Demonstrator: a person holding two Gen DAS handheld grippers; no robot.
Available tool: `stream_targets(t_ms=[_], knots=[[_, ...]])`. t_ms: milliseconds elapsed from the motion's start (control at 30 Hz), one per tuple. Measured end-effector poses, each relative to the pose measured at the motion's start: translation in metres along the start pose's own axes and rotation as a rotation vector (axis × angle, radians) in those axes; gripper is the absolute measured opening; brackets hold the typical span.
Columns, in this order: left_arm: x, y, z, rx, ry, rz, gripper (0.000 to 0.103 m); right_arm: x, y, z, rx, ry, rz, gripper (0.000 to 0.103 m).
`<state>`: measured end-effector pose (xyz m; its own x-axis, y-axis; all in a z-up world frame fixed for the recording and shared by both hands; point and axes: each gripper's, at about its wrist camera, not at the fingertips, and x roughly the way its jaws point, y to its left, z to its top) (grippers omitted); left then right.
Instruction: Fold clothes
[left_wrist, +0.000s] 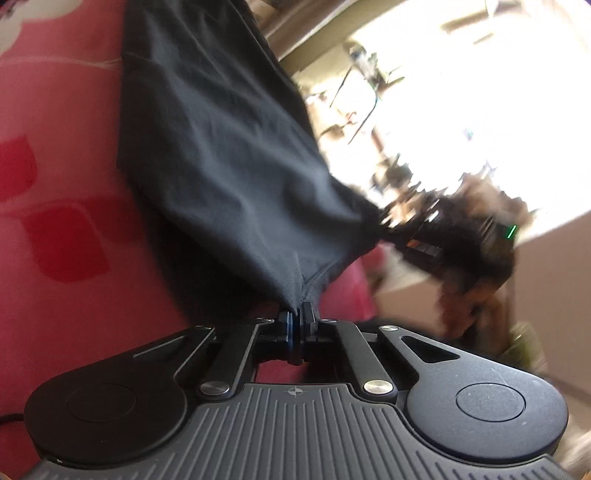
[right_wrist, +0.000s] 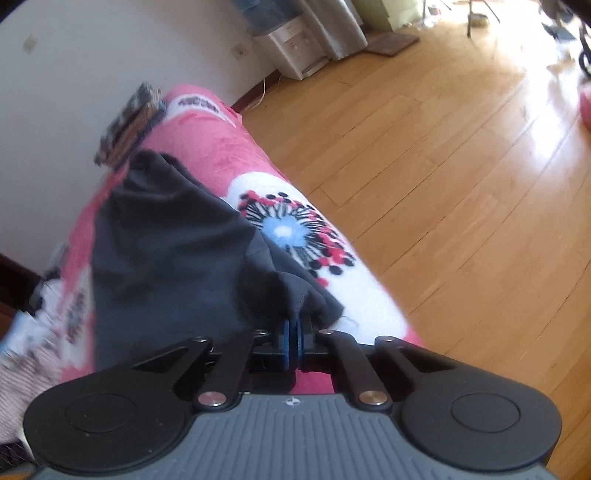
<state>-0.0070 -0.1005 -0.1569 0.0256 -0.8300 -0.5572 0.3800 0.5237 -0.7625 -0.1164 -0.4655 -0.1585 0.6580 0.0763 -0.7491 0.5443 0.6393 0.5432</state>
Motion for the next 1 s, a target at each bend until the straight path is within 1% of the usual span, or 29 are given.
stream_targets(t_ms=[100, 200, 300, 333, 367, 400, 467, 567, 600, 667, 700, 800, 833, 933, 1000], knots=[[-0.002, 0.011, 0.015, -0.138, -0.033, -0.086, 0.001, -0.009, 0.001, 0.009, 0.067, -0.034, 0.077, 0.003], [-0.004, 0.023, 0.03, -0.275, -0.067, -0.172, 0.001, -0.009, 0.001, 0.024, 0.179, -0.069, 0.168, 0.005], [-0.006, 0.034, 0.045, -0.413, -0.1, -0.258, 0.001, -0.002, -0.005, 0.034, 0.25, -0.086, 0.17, 0.009], [-0.005, 0.038, 0.047, -0.445, -0.106, -0.27, 0.001, 0.0, -0.008, 0.037, 0.275, -0.094, 0.175, 0.02], [-0.004, 0.042, 0.048, -0.478, -0.114, -0.284, 0.001, 0.001, -0.014, 0.037, 0.306, -0.106, 0.19, 0.038], [-0.002, 0.048, 0.049, -0.513, -0.125, -0.295, 0.001, 0.0, -0.021, 0.034, 0.339, -0.12, 0.205, 0.045], [0.002, 0.058, 0.05, -0.579, -0.144, -0.316, 0.001, -0.003, -0.037, 0.028, 0.398, -0.147, 0.236, 0.047], [0.003, 0.069, 0.052, -0.638, -0.162, -0.333, 0.001, -0.011, -0.057, 0.015, 0.442, -0.159, 0.235, 0.047], [0.003, 0.073, 0.053, -0.657, -0.168, -0.339, 0.001, -0.012, -0.061, 0.013, 0.439, -0.152, 0.224, 0.047], [0.003, 0.073, 0.053, -0.656, -0.165, -0.344, 0.001, -0.015, -0.066, 0.006, 0.429, -0.123, 0.197, 0.047], [0.01, 0.067, 0.049, -0.653, -0.159, -0.344, 0.001, -0.016, -0.069, 0.003, 0.425, -0.105, 0.184, 0.047], [0.01, 0.064, 0.04, -0.66, -0.147, -0.351, 0.001, -0.012, -0.074, -0.004, 0.432, -0.042, 0.174, 0.047], [0.009, 0.063, 0.038, -0.665, -0.145, -0.353, 0.001, -0.009, -0.074, -0.006, 0.442, -0.024, 0.191, 0.047], [0.003, 0.068, 0.037, -0.69, -0.149, -0.369, 0.001, -0.001, -0.073, -0.014, 0.513, 0.031, 0.291, 0.047], [0.001, 0.071, 0.038, -0.706, -0.157, -0.381, 0.001, 0.008, -0.07, -0.019, 0.578, 0.084, 0.373, 0.052]])
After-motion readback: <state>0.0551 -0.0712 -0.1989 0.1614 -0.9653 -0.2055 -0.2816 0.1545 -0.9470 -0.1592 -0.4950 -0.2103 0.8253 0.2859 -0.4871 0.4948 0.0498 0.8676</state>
